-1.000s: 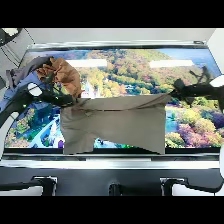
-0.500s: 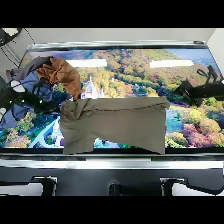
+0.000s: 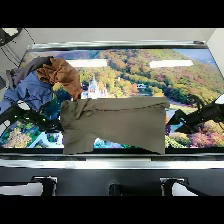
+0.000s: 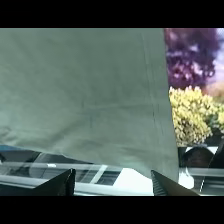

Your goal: Fold the shirts.

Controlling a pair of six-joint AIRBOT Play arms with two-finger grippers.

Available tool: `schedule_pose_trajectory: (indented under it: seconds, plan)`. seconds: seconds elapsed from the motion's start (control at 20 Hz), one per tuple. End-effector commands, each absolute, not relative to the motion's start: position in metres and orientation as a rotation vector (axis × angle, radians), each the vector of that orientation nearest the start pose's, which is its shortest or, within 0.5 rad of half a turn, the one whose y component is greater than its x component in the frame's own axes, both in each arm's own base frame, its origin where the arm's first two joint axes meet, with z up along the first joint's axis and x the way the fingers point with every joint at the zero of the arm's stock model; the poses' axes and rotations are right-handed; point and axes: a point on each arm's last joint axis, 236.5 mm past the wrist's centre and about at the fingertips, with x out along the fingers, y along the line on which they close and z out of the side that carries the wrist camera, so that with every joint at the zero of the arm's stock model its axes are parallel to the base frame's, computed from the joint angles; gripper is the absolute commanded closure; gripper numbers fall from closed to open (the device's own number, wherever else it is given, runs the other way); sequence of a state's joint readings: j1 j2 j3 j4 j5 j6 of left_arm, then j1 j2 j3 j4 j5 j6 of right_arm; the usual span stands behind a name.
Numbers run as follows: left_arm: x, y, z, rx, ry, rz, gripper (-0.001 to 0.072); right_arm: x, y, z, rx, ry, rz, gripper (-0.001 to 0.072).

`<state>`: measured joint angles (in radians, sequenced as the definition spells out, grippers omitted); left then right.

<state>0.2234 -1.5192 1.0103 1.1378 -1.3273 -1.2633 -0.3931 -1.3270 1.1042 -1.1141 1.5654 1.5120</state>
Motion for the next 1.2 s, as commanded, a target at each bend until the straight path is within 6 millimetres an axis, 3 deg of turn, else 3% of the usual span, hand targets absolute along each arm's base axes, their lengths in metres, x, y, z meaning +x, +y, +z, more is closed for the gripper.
schedule_pose_trajectory:
  seconds: [0.0,0.2,0.25,0.3,0.4,0.65,0.9,1.15]
  plan:
    - [0.326,-0.034,-0.102,-0.453,1.581,-0.294,0.0316,0.271,0.000,-0.015,0.713,1.692,0.107,0.0133]
    - [0.332,-0.036,-0.102,-0.444,1.563,-0.294,0.0345,0.244,0.014,-0.037,0.748,1.771,0.137,0.0132]
    - [0.332,-0.039,-0.103,-0.436,1.561,-0.298,0.0419,0.237,0.017,-0.044,0.757,1.788,0.135,0.0132]
    - [0.334,-0.040,-0.103,-0.430,1.556,-0.299,0.0542,0.229,0.018,-0.052,0.753,1.805,0.134,0.0131]
    - [0.335,-0.043,-0.103,-0.431,1.554,-0.298,0.0680,0.216,0.013,-0.069,0.730,1.834,0.090,0.0131]
    - [0.326,-0.047,-0.100,-0.439,1.588,-0.317,0.0680,0.199,0.021,-0.095,0.757,1.846,0.069,0.0132]
    - [0.323,-0.048,-0.099,-0.439,1.598,-0.327,0.0680,0.207,0.014,-0.090,0.705,1.823,0.091,0.0132]
    - [0.323,-0.048,-0.099,-0.439,1.599,-0.327,0.0680,0.214,0.021,-0.105,0.788,1.769,0.033,0.0132]
